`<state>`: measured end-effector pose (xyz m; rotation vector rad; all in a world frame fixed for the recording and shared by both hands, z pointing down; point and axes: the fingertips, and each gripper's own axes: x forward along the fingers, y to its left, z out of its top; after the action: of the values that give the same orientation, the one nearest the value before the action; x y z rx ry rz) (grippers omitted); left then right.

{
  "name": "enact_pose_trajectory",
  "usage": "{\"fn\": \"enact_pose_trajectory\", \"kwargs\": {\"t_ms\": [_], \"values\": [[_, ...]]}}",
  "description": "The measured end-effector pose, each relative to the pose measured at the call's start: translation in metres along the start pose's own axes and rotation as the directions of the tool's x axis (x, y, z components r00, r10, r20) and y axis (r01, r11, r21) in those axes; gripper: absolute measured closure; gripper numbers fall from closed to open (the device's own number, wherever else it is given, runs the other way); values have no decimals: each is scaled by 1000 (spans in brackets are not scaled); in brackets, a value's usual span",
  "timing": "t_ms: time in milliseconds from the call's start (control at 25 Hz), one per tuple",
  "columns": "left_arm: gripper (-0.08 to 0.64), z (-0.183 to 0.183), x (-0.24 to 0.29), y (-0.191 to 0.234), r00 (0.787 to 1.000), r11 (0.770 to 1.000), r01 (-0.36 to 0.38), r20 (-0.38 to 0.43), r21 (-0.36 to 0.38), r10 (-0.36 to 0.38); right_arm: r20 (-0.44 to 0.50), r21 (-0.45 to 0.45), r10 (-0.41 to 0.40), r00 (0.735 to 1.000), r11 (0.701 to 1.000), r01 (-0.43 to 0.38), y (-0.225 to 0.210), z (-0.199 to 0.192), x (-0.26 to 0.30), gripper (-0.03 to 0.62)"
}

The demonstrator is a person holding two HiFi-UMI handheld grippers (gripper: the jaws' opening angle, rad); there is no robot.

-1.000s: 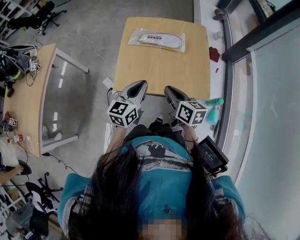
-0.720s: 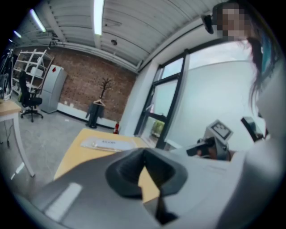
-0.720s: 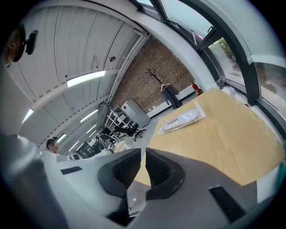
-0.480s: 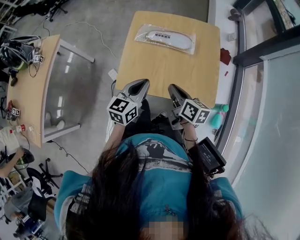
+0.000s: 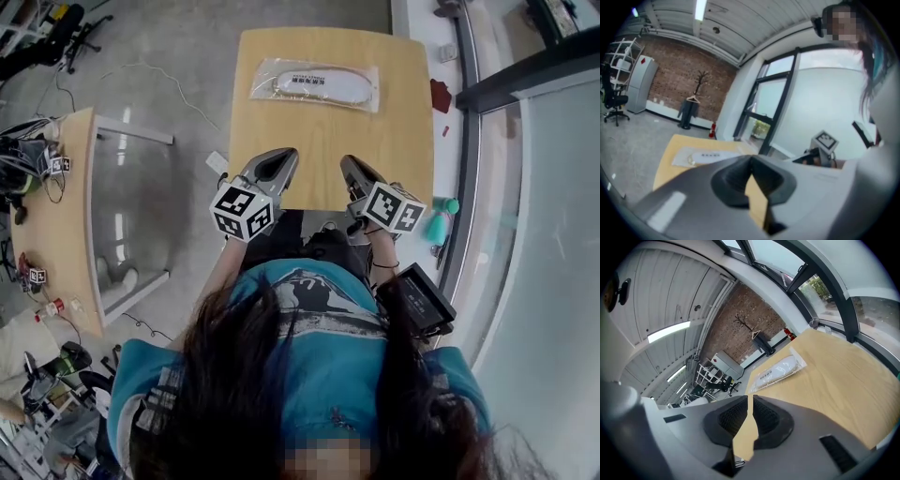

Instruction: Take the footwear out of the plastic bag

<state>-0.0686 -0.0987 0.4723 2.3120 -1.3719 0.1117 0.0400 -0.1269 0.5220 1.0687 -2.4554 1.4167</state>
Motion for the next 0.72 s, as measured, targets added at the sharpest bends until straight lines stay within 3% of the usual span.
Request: {"fn": "enact_pose_trajectory", "kwargs": {"t_ms": [240,480,600,720], "values": [[558,20,33,31,997,997,77,-1,16,-77,-36,3,-93,995,996,93,-35,16,40,551],[558,17,57,51,992,992,126,-26,14,-125,-53,145,-166,985,974,172,-95,33,79,546],[558,16,61,60,990,991,134,-35,1,-134,-46,221,-197,979,954,203,-122,44,97,429],[558,15,63,68,990,991,132,-44,-9,-132,-33,304,-232,972,924,231,-147,53,110,403]]}}
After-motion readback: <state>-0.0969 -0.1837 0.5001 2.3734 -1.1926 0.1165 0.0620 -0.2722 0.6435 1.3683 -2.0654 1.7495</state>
